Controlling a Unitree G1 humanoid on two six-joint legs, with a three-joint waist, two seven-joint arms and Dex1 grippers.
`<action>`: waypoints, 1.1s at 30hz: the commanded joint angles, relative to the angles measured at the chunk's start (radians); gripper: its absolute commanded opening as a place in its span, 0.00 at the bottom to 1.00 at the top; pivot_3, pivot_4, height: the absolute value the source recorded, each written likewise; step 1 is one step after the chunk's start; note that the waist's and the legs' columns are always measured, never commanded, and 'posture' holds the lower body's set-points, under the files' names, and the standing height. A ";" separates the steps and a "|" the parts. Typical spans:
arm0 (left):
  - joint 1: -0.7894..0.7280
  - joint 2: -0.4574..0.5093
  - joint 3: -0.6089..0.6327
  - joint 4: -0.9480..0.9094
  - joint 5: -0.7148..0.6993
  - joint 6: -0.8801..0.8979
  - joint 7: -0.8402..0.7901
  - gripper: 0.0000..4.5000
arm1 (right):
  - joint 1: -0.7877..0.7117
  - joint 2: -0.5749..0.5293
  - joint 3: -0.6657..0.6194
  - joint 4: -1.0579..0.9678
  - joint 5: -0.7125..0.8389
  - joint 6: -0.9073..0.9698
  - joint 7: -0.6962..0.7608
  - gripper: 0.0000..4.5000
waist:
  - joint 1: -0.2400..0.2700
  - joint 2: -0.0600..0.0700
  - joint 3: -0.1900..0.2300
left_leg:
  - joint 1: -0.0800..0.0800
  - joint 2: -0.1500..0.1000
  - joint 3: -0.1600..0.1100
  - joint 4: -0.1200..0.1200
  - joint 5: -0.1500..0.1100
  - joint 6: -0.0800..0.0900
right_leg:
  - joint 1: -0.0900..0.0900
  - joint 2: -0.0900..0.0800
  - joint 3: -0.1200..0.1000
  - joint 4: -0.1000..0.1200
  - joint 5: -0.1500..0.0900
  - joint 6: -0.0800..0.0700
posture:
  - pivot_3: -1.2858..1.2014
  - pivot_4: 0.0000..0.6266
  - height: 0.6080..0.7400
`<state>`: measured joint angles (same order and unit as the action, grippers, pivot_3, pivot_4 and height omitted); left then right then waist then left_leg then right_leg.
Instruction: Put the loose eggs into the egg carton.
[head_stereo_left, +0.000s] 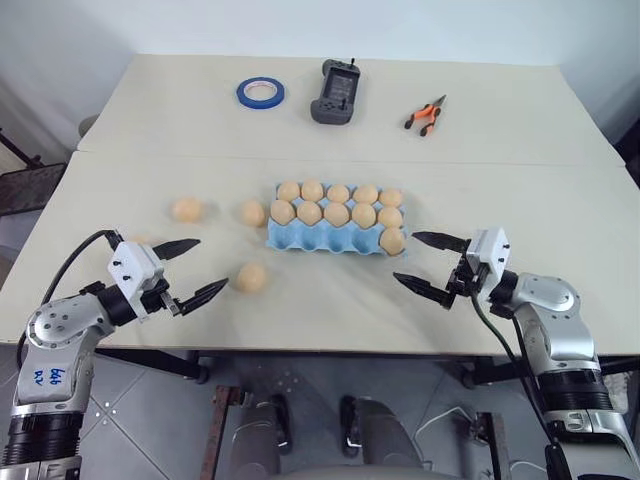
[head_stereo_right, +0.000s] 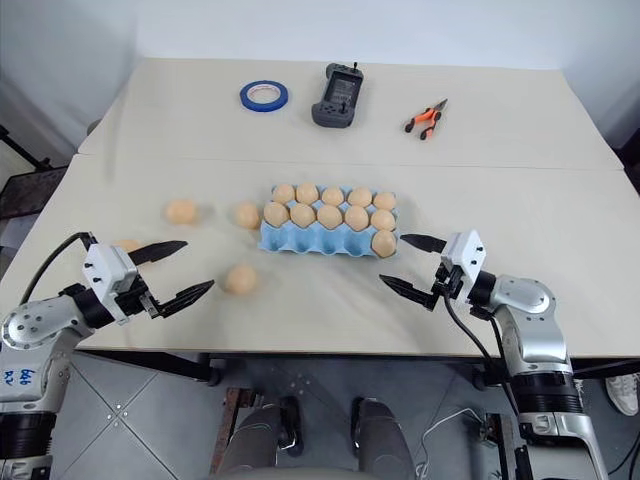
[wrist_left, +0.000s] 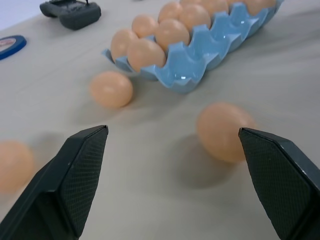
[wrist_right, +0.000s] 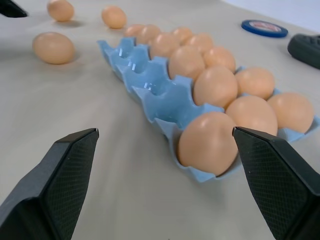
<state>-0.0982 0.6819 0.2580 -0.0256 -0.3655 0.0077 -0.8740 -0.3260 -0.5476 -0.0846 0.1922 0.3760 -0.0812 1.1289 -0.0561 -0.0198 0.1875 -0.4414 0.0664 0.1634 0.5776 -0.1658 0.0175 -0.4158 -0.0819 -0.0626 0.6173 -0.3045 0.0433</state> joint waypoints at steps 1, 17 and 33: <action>-0.006 0.004 0.008 -0.011 0.007 0.000 0.016 0.99 | 0.013 -0.007 -0.020 -0.029 0.027 -0.030 0.021 1.00 | -0.001 0.000 0.000 | 0.000 0.000 0.000 0.000 0.000 0.000 | 0.000 0.000 0.000 0.000 0.000 0.000 | 0.52 0.24 1.00; 0.150 0.051 0.055 0.041 0.008 -0.042 -0.061 0.99 | 0.067 0.005 0.002 -0.091 0.140 -0.081 0.235 1.00 | 0.002 0.000 0.000 | 0.000 0.001 0.000 -0.001 0.000 0.000 | 0.000 0.000 0.001 -0.005 -0.002 -0.004 | 0.52 0.24 1.00; -0.077 -0.105 -0.195 0.050 0.107 0.101 0.067 0.99 | 0.083 0.027 0.007 -0.094 0.114 -0.112 0.193 1.00 | 0.001 0.000 0.000 | 0.001 0.002 0.005 -0.001 -0.002 0.001 | 0.001 0.001 0.003 -0.007 0.005 0.003 | 0.52 0.24 1.00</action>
<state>-0.1683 0.5830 0.0698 0.0177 -0.2707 0.1114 -0.8158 -0.2489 -0.5261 -0.0727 0.1253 0.4835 -0.1766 1.3335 -0.0550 -0.0198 0.1874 -0.4401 0.0681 0.1679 0.5776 -0.1680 0.0189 -0.4149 -0.0800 -0.0595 0.6106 -0.2991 0.0458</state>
